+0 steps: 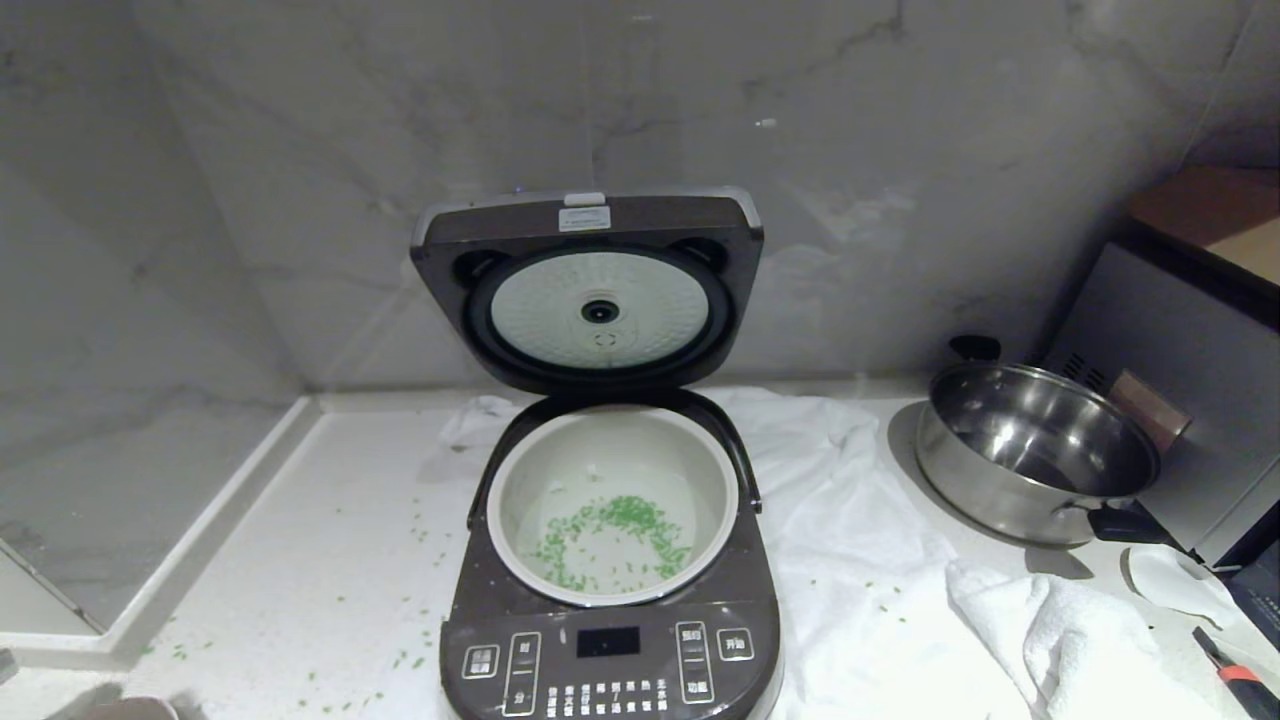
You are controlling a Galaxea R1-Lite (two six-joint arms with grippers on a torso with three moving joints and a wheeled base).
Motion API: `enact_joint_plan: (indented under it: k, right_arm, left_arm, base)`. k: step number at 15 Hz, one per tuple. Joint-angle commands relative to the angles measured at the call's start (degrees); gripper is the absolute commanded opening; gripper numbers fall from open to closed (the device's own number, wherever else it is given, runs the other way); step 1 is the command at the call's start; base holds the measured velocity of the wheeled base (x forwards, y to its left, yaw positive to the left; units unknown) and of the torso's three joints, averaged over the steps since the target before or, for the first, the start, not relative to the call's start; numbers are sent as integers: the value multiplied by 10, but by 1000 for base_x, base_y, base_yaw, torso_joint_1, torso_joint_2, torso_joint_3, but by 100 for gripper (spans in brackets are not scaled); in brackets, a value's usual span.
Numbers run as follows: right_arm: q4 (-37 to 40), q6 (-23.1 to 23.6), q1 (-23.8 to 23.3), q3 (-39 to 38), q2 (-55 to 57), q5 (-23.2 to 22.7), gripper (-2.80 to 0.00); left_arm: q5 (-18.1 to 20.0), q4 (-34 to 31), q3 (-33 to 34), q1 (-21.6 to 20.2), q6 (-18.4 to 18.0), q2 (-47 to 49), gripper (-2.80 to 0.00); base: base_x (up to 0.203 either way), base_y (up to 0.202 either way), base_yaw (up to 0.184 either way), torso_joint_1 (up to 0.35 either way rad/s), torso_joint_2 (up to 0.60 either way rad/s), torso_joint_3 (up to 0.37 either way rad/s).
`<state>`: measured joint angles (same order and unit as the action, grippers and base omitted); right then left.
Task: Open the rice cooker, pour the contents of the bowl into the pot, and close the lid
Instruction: Pour the water from the bowl into the rice cooker
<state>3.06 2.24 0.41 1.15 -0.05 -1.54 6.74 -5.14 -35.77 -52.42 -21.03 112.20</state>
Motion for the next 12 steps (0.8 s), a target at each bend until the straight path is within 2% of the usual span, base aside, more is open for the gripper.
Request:
enact_joint_plan:
  k: [1, 12]
  right_arm:
    - [0, 0, 0, 0, 0, 0, -280]
    - [0, 0, 0, 0, 0, 0, -280]
  left_arm:
    - [0, 0, 17, 3, -2, -12, -280]
    - [19, 0, 97, 64, -1, -63, -280]
  base:
    - [0, 0, 0, 0, 0, 0]
    - [0, 0, 0, 0, 0, 0]
